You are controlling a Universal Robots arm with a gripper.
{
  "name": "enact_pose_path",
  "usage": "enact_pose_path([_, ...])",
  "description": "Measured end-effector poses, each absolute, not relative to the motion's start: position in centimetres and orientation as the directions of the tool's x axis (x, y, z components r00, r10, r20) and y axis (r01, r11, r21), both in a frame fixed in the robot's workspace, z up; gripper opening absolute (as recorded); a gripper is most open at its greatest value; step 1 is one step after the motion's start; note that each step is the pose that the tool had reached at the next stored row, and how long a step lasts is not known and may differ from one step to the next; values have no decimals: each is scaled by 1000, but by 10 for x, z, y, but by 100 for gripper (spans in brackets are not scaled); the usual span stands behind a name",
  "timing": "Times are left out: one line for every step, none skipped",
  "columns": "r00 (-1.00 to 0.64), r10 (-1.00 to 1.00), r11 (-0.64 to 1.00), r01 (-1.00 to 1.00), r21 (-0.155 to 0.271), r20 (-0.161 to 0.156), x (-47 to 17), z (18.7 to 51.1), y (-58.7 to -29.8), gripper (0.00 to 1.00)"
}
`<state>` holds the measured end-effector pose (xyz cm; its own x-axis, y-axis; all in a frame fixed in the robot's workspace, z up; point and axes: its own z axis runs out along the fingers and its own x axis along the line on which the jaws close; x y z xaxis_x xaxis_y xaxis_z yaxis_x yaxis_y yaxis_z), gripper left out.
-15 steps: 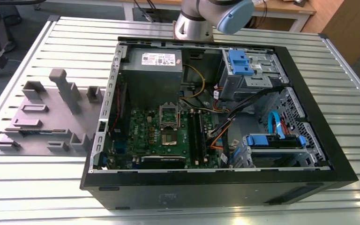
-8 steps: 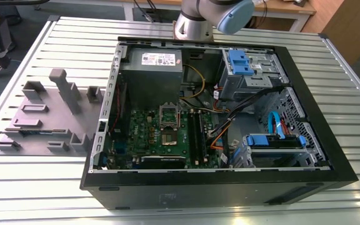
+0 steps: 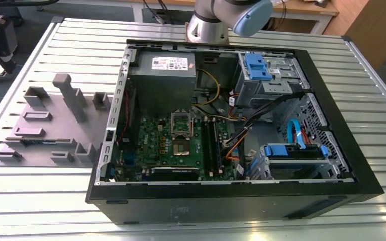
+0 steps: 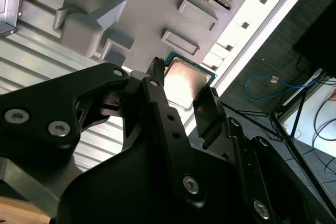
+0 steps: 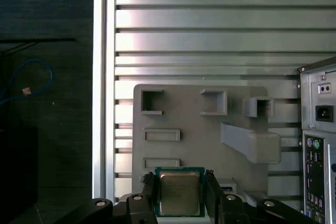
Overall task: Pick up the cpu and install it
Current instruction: 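Pick up the cpu and move it towards the insertion slot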
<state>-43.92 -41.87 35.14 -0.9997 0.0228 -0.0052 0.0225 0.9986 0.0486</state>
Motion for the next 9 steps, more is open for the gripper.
enact_pose_path([-1000,23,999,22,49,-5,-438,351,-419,47])
enact_pose_path([-1000,23,999,23,49,-5,-438,351,-419,47])
enact_pose_path([-1000,23,999,23,49,-5,-437,351,-419,47])
enact_pose_path([-1000,23,999,22,49,-5,-437,351,-419,47])
enact_pose_path([-1000,23,999,22,49,-5,-436,351,-419,47])
enact_pose_path([-1000,23,999,22,49,-5,-435,351,-419,47])
enact_pose_path([-1000,23,999,23,49,-5,-435,351,-419,47])
enact_pose_path([-1000,23,999,23,49,-5,-434,351,-419,47])
enact_pose_path([-1000,23,999,22,49,-5,-432,351,-419,47])
